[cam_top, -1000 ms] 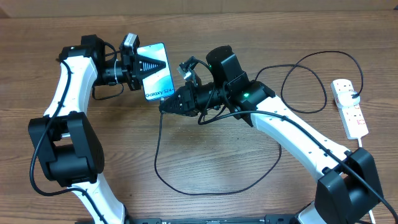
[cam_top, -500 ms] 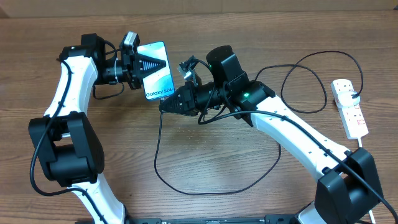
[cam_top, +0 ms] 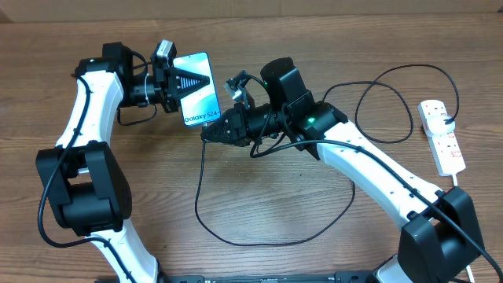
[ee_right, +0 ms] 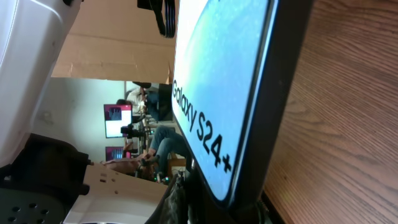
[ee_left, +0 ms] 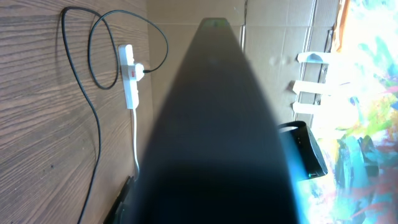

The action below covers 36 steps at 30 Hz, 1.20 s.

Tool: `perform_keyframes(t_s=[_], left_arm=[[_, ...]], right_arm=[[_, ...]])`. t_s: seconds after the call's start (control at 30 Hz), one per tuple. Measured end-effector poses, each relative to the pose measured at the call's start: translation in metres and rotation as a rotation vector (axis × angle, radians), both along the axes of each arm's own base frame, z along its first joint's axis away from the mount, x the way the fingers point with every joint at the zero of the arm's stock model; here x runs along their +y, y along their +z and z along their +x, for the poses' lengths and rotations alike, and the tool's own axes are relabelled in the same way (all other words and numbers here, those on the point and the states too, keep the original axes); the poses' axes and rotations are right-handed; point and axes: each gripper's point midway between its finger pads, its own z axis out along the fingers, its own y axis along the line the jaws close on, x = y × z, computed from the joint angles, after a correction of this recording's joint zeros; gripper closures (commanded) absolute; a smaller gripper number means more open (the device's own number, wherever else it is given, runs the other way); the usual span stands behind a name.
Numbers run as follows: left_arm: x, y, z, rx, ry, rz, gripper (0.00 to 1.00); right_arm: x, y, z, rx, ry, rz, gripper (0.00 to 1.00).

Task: Plug charger to phone and switch on socket

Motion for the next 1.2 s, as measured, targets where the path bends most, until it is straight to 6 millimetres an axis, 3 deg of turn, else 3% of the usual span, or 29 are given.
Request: perform_keyframes(t_s=[1.2], left_arm=[[0.0002,0.0,0.0003,-0.003,0.0,0.0,0.96]], right_arm=[[0.0025,-0.0004,-0.0001,-0.013,-0.004,-0.004,0.96]])
